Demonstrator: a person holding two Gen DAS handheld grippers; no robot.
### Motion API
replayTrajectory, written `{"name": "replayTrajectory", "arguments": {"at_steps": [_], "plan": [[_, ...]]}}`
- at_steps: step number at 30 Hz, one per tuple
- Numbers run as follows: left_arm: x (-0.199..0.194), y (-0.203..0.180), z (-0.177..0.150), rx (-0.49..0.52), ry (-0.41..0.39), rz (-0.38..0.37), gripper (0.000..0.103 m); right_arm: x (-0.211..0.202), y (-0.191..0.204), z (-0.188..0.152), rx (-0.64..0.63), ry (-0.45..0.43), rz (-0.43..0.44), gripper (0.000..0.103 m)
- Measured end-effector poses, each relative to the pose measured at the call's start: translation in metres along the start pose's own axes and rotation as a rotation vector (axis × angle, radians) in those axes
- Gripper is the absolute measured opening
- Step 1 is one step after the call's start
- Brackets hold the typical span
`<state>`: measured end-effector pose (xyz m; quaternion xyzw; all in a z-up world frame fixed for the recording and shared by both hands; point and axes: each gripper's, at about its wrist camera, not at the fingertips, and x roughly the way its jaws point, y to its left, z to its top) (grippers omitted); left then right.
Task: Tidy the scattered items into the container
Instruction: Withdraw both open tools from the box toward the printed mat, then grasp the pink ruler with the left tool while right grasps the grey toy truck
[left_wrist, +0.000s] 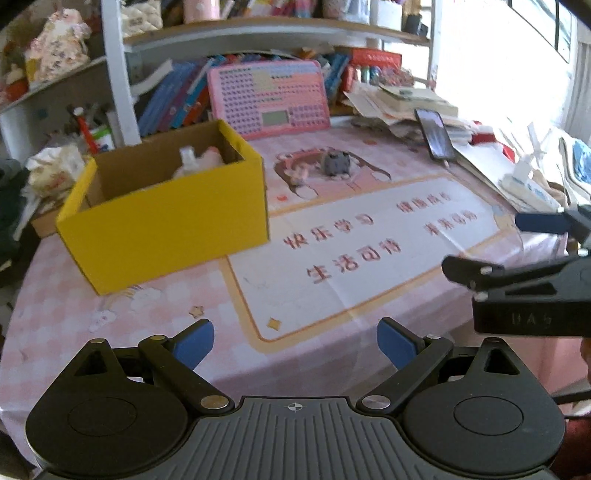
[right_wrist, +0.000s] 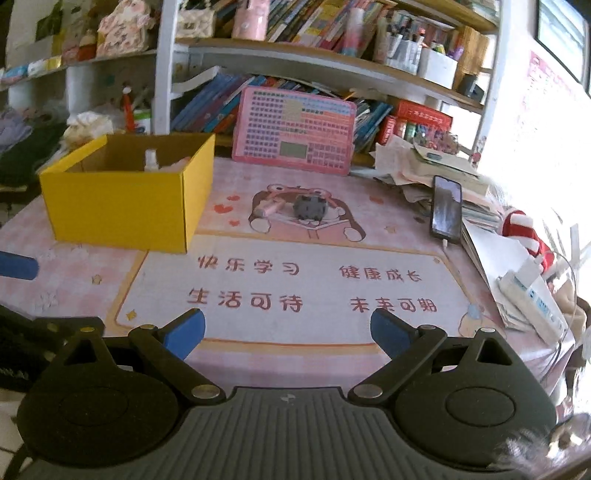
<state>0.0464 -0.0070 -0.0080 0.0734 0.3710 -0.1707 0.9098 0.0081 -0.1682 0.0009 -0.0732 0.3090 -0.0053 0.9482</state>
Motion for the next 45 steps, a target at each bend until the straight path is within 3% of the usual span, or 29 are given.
{"name": "replayTrajectory", "arguments": {"at_steps": [12, 25, 35, 45], "plan": [[0.032, -0.024, 0.022, 0.023, 0.015, -0.051, 0.097, 0.024, -0.032, 0.002, 0.019, 0.051, -0.01, 0.097], [0.103, -0.06, 0.081, 0.033, 0.04, -0.039, 0.097, 0.1, -0.099, 0.038, 0.035, 0.077, 0.033, 0.097], [0.156, -0.066, 0.13, 0.001, 0.038, 0.061, 0.097, 0.17, -0.147, 0.071, 0.123, 0.114, 0.139, 0.097], [0.192, -0.067, 0.153, 0.001, 0.046, 0.14, 0.097, 0.238, -0.139, 0.11, 0.127, 0.126, 0.292, 0.096]]}}
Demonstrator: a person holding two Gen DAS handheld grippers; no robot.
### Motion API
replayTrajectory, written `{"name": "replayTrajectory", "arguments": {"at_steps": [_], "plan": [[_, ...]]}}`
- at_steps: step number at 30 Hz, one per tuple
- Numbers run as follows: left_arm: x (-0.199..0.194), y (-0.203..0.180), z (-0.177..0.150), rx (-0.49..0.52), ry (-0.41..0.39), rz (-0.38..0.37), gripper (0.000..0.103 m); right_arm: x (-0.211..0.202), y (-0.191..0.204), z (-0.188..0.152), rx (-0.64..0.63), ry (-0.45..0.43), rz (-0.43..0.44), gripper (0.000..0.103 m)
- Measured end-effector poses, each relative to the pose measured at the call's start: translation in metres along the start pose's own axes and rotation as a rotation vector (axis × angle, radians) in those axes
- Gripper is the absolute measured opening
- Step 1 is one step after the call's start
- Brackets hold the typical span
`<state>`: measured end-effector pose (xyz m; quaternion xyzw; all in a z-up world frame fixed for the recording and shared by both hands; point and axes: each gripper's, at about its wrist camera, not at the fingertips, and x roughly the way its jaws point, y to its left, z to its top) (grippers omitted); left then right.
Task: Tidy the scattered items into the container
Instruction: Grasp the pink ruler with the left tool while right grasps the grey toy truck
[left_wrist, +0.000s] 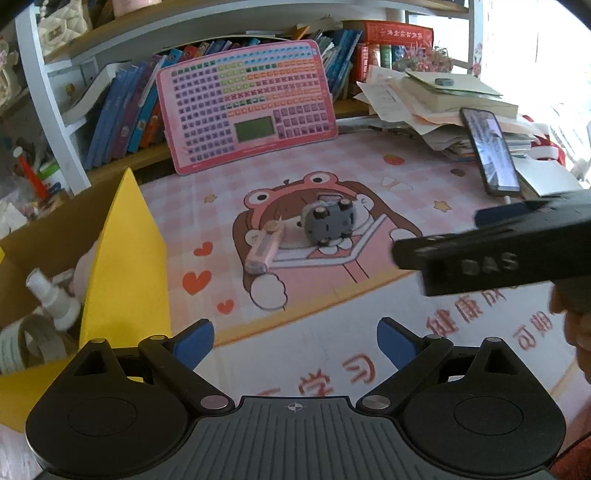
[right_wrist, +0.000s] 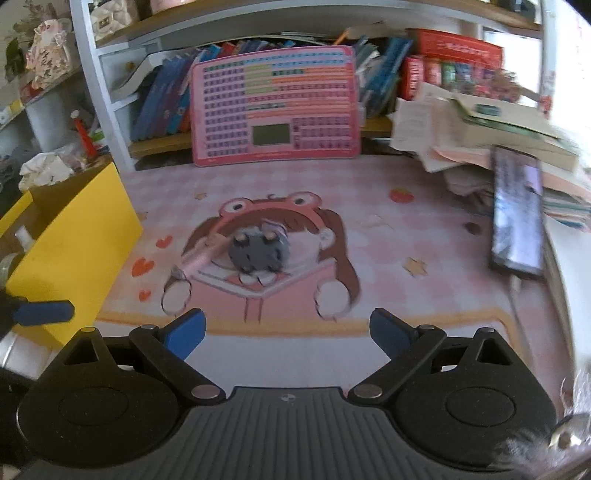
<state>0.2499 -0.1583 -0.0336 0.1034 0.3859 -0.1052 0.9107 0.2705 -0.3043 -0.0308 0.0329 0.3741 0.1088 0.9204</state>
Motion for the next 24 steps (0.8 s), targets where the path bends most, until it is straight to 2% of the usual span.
{"name": "replayTrajectory", "arguments": {"at_steps": [11, 14, 16, 18, 19, 24], "plan": [[0.048, 0.003, 0.024, 0.024, -0.012, 0.088, 0.095, 0.083, 0.011, 0.05, -0.114, 0.047, 0.118, 0.094], [0.057, 0.006, 0.028, 0.019, 0.003, 0.099, 0.091, 0.105, 0.018, 0.057, -0.157, 0.076, 0.114, 0.09], [0.062, 0.008, 0.031, 0.018, 0.014, 0.105, 0.085, 0.116, 0.02, 0.059, -0.167, 0.086, 0.1, 0.084], [0.067, 0.012, 0.034, 0.007, 0.025, 0.108, 0.08, 0.124, 0.017, 0.06, -0.169, 0.099, 0.073, 0.065], [0.069, 0.014, 0.036, -0.003, 0.03, 0.107, 0.075, 0.126, 0.012, 0.06, -0.158, 0.103, 0.075, 0.062], [0.082, 0.023, 0.045, -0.043, 0.049, 0.093, 0.056, 0.11, -0.029, 0.052, -0.072, 0.082, 0.035, 0.061]]}}
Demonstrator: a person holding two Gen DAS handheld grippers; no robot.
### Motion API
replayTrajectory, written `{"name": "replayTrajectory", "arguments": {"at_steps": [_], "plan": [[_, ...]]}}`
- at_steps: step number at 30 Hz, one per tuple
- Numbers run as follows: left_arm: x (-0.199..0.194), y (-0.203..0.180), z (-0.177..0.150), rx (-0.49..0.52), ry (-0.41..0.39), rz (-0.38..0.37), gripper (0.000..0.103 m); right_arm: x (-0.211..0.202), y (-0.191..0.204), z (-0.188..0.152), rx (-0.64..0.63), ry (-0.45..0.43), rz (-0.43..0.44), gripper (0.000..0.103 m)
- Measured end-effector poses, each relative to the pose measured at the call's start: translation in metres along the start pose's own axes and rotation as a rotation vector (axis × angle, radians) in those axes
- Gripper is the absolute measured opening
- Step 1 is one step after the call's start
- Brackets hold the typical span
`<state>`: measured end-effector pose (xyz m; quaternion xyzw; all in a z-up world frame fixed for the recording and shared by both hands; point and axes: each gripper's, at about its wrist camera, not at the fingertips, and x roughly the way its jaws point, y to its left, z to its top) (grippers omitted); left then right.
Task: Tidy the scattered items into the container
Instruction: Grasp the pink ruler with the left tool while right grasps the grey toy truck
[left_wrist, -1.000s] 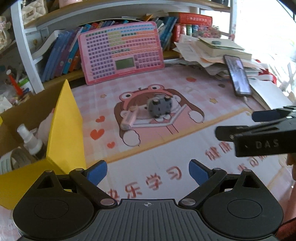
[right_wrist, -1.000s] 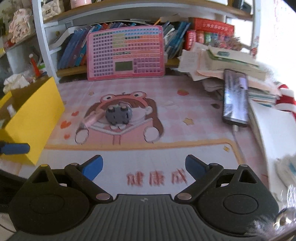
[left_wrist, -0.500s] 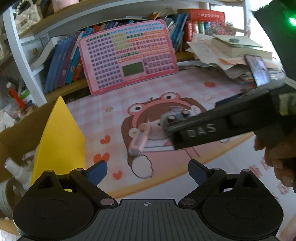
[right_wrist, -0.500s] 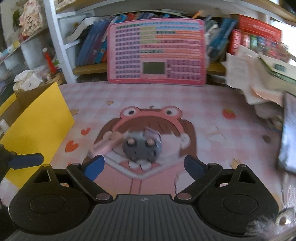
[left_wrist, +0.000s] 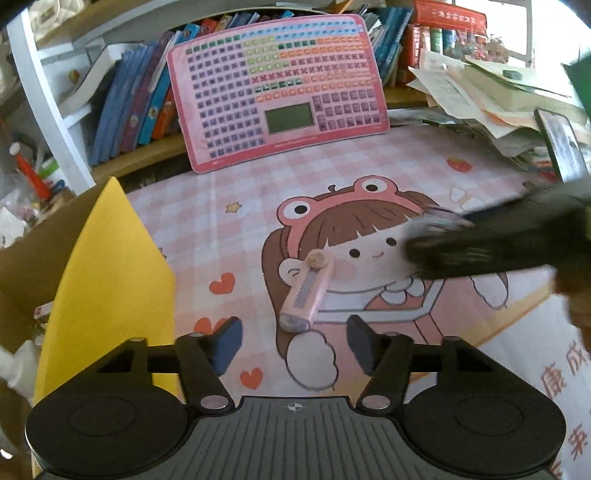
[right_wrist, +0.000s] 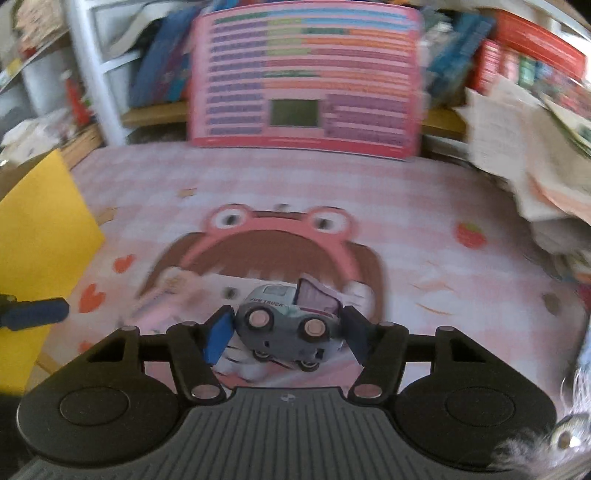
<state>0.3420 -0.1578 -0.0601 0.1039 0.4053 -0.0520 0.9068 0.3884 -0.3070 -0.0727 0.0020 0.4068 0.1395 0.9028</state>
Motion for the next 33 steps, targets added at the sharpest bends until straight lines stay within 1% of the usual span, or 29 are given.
{"name": "replayTrajectory", "arguments": {"at_steps": [2, 5, 9, 11, 16, 19, 20, 22, 23, 25, 27, 33], "plan": [[0.008, 0.0, 0.005, -0.013, 0.002, -0.009, 0.054, -0.011, -0.014, -0.011, 0.026, -0.004, -0.005, 0.061], [0.023, -0.002, 0.012, -0.027, 0.008, -0.018, 0.052, -0.026, -0.02, -0.026, 0.029, 0.0, -0.003, 0.061], [0.042, -0.004, 0.018, -0.01, 0.033, -0.017, 0.044, -0.04, -0.019, -0.04, 0.041, 0.009, -0.002, 0.061], [0.048, -0.002, 0.019, -0.017, 0.043, -0.02, 0.043, -0.044, -0.019, -0.046, 0.053, 0.011, 0.002, 0.061], [0.054, 0.002, 0.022, -0.056, 0.034, -0.05, 0.042, -0.048, -0.019, -0.051, 0.046, 0.0, 0.001, 0.062], [0.056, 0.006, 0.022, -0.095, 0.037, -0.072, 0.039, -0.048, -0.02, -0.052, 0.051, 0.006, -0.004, 0.065], [0.056, 0.005, 0.023, -0.093, 0.038, -0.07, 0.037, -0.048, -0.021, -0.052, 0.055, 0.008, -0.004, 0.067], [0.054, 0.001, 0.023, -0.078, 0.035, -0.074, 0.024, -0.047, -0.022, -0.051, 0.059, 0.012, -0.004, 0.067], [0.053, 0.0, 0.023, -0.077, 0.039, -0.07, 0.023, -0.046, -0.022, -0.05, 0.054, 0.013, -0.005, 0.067], [0.051, -0.002, 0.023, -0.082, 0.045, -0.069, 0.023, -0.042, -0.021, -0.048, 0.038, 0.017, -0.007, 0.067], [0.048, -0.005, 0.022, -0.091, 0.055, -0.083, 0.023, -0.039, -0.019, -0.046, 0.022, 0.02, -0.008, 0.063], [0.028, -0.008, 0.013, -0.1, 0.052, -0.129, 0.023, -0.039, -0.017, -0.046, -0.009, 0.028, -0.013, 0.062]]}}
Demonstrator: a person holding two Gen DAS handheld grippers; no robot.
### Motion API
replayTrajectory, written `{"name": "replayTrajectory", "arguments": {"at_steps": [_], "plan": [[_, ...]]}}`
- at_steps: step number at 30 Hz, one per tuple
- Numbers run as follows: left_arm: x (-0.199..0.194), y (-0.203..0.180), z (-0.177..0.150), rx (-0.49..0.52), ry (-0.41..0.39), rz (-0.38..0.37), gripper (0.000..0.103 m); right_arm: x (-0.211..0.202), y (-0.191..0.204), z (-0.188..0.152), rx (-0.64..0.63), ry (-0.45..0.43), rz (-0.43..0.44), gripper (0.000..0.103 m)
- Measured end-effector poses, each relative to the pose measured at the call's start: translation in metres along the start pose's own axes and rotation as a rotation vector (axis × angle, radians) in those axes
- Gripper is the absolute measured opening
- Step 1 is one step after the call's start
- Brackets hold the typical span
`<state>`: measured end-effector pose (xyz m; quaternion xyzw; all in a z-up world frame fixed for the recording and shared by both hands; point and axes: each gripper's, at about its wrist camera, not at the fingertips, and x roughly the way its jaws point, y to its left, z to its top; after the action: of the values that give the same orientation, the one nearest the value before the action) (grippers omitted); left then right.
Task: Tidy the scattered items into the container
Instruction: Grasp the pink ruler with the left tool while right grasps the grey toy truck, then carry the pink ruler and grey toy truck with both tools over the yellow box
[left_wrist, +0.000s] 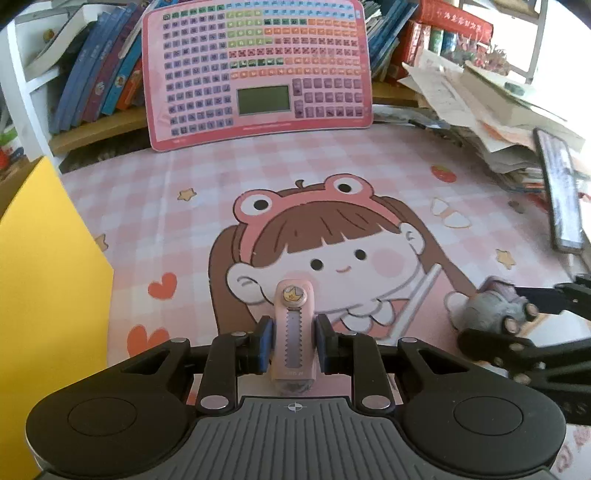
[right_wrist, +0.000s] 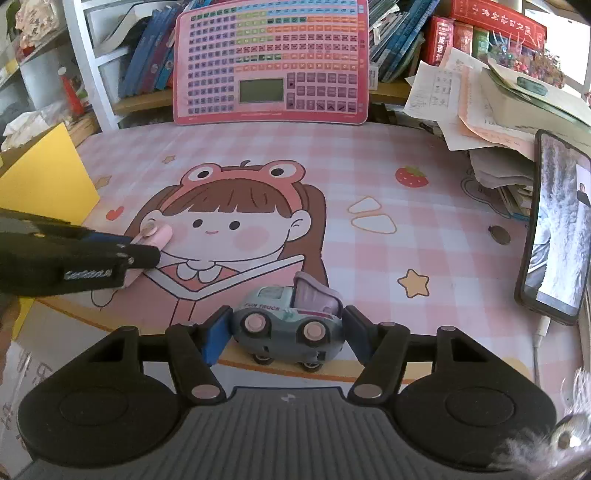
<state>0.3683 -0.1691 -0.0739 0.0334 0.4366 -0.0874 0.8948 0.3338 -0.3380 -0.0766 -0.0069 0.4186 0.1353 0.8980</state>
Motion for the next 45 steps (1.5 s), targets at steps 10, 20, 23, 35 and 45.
{"name": "replayTrajectory", "arguments": {"at_steps": [10, 20, 23, 35, 45], "plan": [[-0.049, -0.003, -0.025, -0.032, -0.047, -0.079, 0.023, -0.037, 0.011, -0.008, 0.003, -0.057, 0.036, 0.062], [-0.095, 0.003, -0.064, -0.074, -0.055, -0.149, 0.023, -0.073, 0.028, -0.047, 0.025, -0.012, 0.065, 0.062], [-0.106, 0.007, -0.077, -0.076, -0.049, -0.169, 0.023, -0.081, 0.037, -0.055, 0.023, -0.007, 0.057, 0.062], [-0.155, 0.031, -0.119, -0.071, -0.069, -0.202, 0.023, -0.117, 0.081, -0.079, 0.017, -0.048, 0.013, 0.062], [-0.197, 0.067, -0.162, -0.091, -0.085, -0.204, 0.023, -0.145, 0.135, -0.107, 0.003, -0.064, -0.011, 0.062]]}}
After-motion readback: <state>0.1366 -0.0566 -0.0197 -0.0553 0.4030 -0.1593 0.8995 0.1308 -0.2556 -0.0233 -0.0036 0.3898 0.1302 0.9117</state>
